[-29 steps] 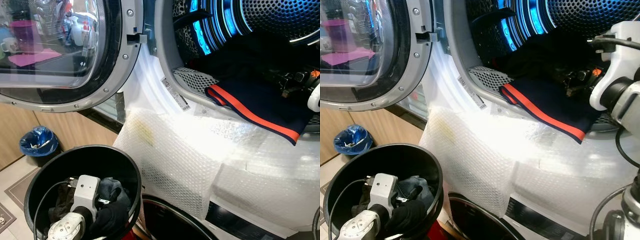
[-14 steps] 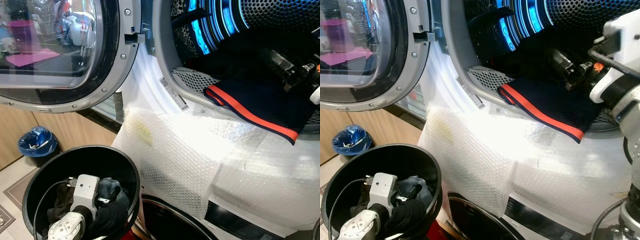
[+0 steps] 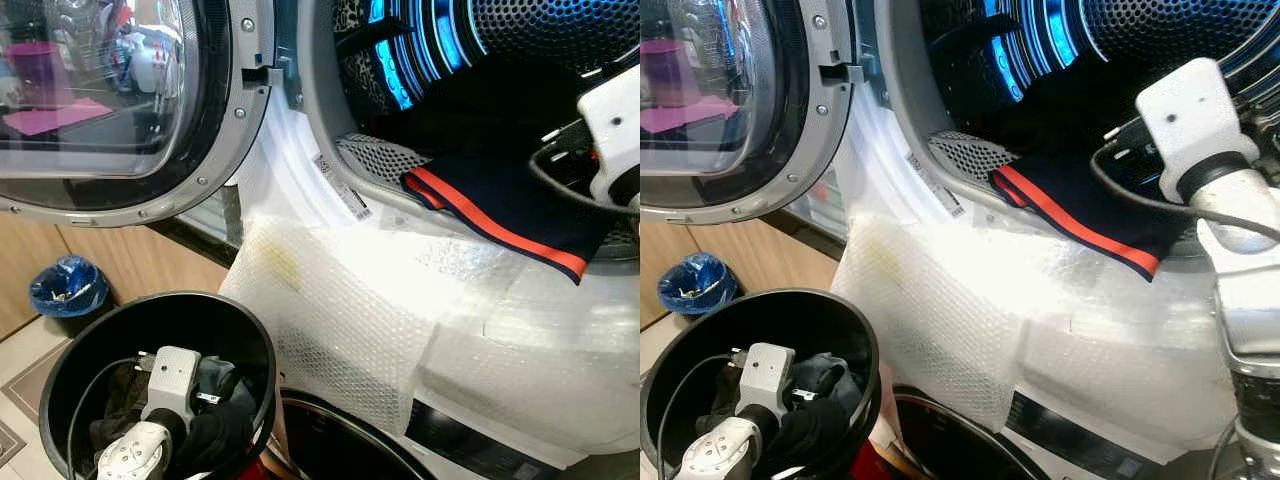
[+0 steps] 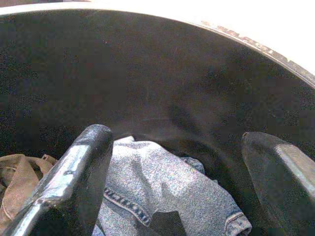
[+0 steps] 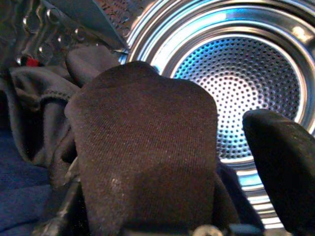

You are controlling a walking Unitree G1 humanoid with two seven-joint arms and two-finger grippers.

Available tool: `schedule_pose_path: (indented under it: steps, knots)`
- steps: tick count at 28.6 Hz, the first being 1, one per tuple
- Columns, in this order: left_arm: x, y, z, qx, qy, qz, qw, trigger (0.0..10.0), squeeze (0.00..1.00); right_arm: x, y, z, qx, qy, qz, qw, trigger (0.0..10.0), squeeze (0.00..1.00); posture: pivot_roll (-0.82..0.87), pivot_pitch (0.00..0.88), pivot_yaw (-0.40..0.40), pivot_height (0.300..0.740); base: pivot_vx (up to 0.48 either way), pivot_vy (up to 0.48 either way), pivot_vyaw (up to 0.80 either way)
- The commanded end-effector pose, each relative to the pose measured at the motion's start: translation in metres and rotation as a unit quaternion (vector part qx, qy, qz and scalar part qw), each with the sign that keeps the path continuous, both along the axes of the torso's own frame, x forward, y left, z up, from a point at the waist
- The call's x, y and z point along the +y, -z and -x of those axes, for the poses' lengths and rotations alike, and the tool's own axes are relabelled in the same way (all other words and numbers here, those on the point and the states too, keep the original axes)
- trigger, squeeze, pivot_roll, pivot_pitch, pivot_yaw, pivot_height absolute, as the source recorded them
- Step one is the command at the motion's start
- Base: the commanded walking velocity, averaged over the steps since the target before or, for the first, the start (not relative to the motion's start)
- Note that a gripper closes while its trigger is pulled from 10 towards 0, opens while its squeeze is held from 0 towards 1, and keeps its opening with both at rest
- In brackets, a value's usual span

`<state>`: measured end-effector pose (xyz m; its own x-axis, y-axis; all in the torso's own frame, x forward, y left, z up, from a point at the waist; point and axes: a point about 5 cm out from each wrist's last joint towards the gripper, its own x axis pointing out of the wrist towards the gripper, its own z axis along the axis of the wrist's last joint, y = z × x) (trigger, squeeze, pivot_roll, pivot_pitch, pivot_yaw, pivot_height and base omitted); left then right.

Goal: Clothes washing

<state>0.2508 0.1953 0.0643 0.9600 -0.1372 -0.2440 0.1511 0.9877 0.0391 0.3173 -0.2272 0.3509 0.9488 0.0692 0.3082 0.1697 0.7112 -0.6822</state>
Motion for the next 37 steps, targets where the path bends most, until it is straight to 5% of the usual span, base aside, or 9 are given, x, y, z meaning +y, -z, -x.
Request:
schedule_pose_path:
  steps: [1,8,9,11,19,25,26,33,37]
  knots:
    - [-0.004,0.001,0.001,0.000,0.007,-0.009,1.000,10.0,0.00,-0.009,-0.014,0.000,-0.032,0.016,-0.018,0.999,10.0,0.00,0.00,0.079,-0.082,0.740,0.000,0.000,0.00]
    - [-0.005,0.001,0.000,0.000,0.008,-0.007,1.000,10.0,0.00,-0.009,-0.013,-0.006,0.024,-0.091,-0.244,0.965,10.0,0.00,0.00,0.073,-0.081,0.740,0.000,0.000,0.00]
    - [-0.006,0.001,0.000,0.000,0.009,-0.007,1.000,10.0,0.00,-0.009,-0.012,-0.007,0.030,-0.100,-0.264,0.959,10.0,0.87,0.00,0.073,-0.081,0.740,0.000,0.000,0.00]
    - [-0.007,0.002,0.000,0.001,0.011,-0.005,1.000,10.0,0.00,-0.005,-0.011,-0.011,0.055,-0.139,-0.323,0.935,10.0,1.00,-0.01,0.072,-0.079,0.740,0.000,0.000,0.00]
    - [-0.009,0.002,-0.002,0.002,0.018,-0.004,1.000,10.0,0.00,-0.001,-0.036,-0.037,0.073,-0.193,-0.485,0.850,10.0,1.00,-0.01,0.069,-0.073,0.740,0.000,0.000,0.00]
    - [-0.009,0.002,0.000,0.002,0.016,-0.003,1.000,10.0,0.00,0.009,-0.048,-0.049,0.065,-0.196,-0.474,0.856,10.0,0.96,0.01,0.070,-0.076,0.740,0.000,0.000,0.00]
    - [-0.009,0.002,0.001,0.002,0.015,-0.003,1.000,10.0,0.00,0.010,-0.048,-0.051,0.064,-0.191,-0.472,0.858,10.0,0.00,0.01,0.070,-0.078,0.740,0.000,0.000,0.00]
    - [-0.009,0.002,0.002,0.003,0.016,-0.003,1.000,10.0,0.00,0.009,-0.055,-0.060,0.072,-0.203,-0.488,0.846,10.0,0.00,0.01,0.074,-0.073,0.740,0.000,0.000,0.00]
    - [-0.010,0.002,0.003,0.005,0.027,-0.004,1.000,10.0,0.00,0.015,-0.058,-0.061,0.097,-0.245,-0.420,0.869,10.0,0.00,0.01,0.075,-0.070,0.740,0.000,0.000,0.00]
